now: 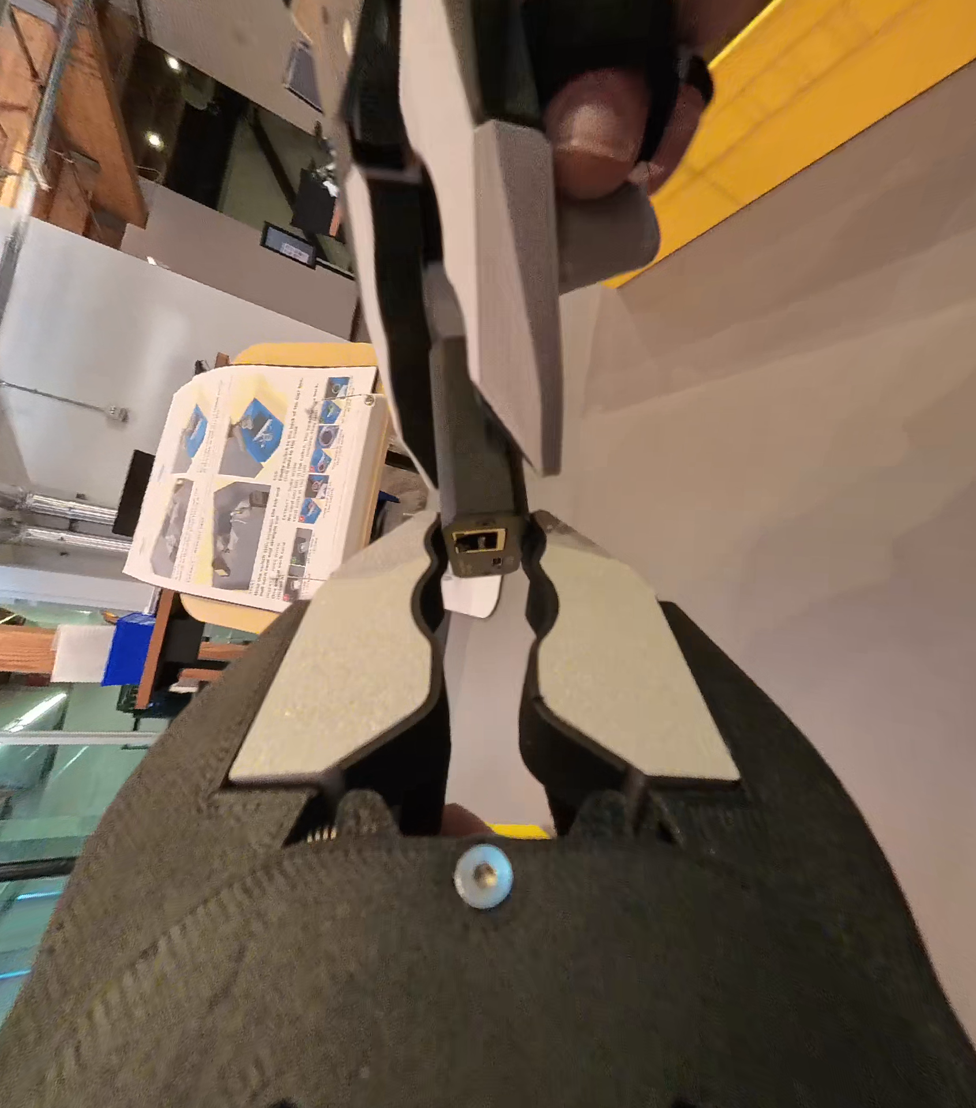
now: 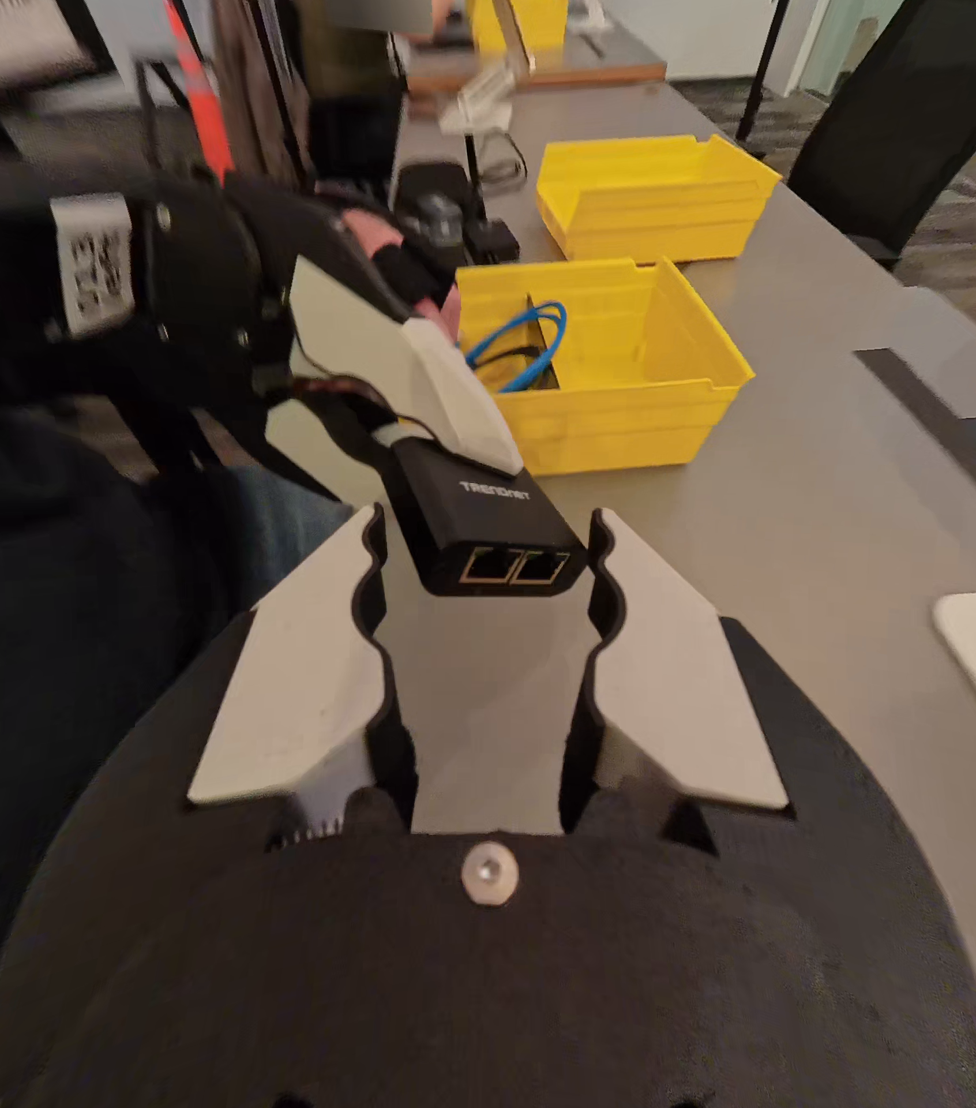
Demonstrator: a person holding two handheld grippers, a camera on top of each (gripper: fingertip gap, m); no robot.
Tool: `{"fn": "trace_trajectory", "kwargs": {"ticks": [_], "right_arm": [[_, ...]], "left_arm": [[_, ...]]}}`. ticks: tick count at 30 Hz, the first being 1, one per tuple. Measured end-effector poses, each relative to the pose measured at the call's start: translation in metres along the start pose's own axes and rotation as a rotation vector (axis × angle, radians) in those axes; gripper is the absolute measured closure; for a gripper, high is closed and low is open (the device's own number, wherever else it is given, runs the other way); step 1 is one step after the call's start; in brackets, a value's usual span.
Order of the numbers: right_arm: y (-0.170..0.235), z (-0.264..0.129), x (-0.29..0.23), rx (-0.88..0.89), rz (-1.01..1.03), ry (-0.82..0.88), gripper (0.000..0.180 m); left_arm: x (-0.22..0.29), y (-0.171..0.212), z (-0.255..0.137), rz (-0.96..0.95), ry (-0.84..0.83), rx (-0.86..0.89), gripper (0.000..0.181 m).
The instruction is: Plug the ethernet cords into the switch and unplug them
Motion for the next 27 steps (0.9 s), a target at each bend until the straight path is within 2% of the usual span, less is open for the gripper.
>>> {"fn": "trace_trajectory", "kwargs": {"ticks": [1,8,14,20,21,23,27], "right_arm": [[0.001,-0.001,0.000,-0.054,-0.066,0.029,0.116],[0.014,0.005,0.006,-0.496,-0.572,0.313,0.145],[0.019,0.013,0.007,-0.586,-0.825,0.467,0.156],[0.028,0.016,0.009,-0.567,-0.818,0.496,0.158],[0.029,0.016,0.011,-0.565,-0.817,0.511,0.158],[0.033,0.015,0.013,-0.554,-0.792,0.521,0.158],[0.038,0.011,0.017,-0.552,-0.778,0.541,0.158]], "left_arm": [[0.000,0.000,0.000,-0.001,0.018,-0.008,0.157],[-0.001,0.002,0.004,0.078,0.075,-0.101,0.157],[0.001,0.005,0.006,0.088,0.126,-0.156,0.157],[0.001,0.012,0.008,0.045,0.121,-0.172,0.156],[-0.002,0.013,0.006,0.028,0.116,-0.176,0.152],[-0.011,0.021,-0.001,-0.020,0.095,-0.202,0.143],[-0.032,0.050,-0.029,-0.151,0.033,-0.274,0.141]]}}
Point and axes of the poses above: each gripper's, where its closed fingertips meet, z out along the fingers, y out of its underside, x = y × z across the jaws, the point moved 3 cm from there along -z, back along the fingers, and after that the axes turned 11 degrees about -z, right-handed, at the moved point
